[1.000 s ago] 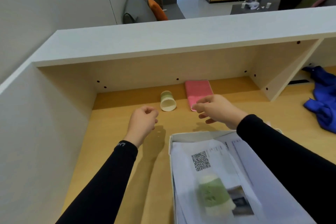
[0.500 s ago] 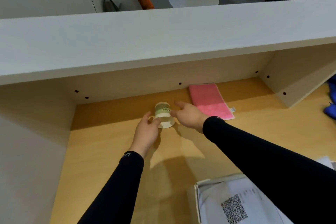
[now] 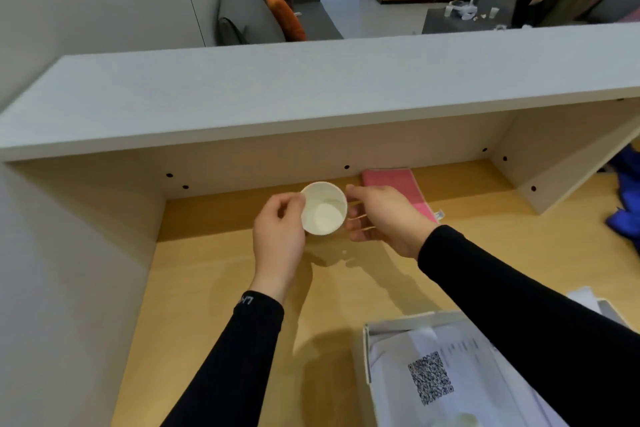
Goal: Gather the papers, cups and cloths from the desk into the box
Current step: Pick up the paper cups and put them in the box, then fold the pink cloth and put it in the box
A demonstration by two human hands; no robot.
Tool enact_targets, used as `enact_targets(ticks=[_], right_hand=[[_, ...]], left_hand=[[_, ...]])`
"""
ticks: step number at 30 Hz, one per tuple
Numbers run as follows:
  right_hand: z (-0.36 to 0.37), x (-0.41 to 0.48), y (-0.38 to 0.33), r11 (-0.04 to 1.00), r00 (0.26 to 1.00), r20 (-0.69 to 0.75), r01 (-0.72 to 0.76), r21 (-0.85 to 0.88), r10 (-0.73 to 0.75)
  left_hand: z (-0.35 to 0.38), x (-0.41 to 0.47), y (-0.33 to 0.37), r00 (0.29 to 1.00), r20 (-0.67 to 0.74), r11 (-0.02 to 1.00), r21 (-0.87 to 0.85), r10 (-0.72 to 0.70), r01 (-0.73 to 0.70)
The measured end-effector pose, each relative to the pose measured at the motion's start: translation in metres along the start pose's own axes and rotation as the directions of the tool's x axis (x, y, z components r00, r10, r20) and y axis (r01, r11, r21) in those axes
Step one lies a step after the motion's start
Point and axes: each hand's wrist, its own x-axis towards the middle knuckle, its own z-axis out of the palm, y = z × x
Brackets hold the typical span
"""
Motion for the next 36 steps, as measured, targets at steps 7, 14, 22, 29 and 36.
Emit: enact_targets(ticks=[7,14,22,29,36], right_hand=[[-0.062,-0.114,-0.001,0.982,0.988,0.065,0.145,-0.119,-0.138],[-0.125,-0.190,0.066,0.966,0.987,0.152,-0.004,-0.259,0.045],[-0.166,-0.209,0.086,0.975,0.993,0.062,0.110,-0.194,-0.100],[-0.165,-0.175,0.065,0.970,0.987,0.008,0.160,-0.183,-0.162],[-0.164,-0.101,0.040,0.964,0.989,-0.077,0.108,-0.242,-0.130]], left_hand=[[0.011,-0.102,0.059,0.963,0.184,0.978,0.037,0.197,-0.207],[0.036,-0.190,0.027,0.935,0.351,0.925,0.370,-0.053,-0.087],[0.033,-0.214,0.026,0.979,0.205,0.908,0.411,-0.009,-0.078],[0.052,-0.186,0.034,0.979,0.202,0.911,0.394,0.042,-0.121],[0.077,-0.105,0.037,0.962,0.265,0.884,0.464,-0.073,-0.060]])
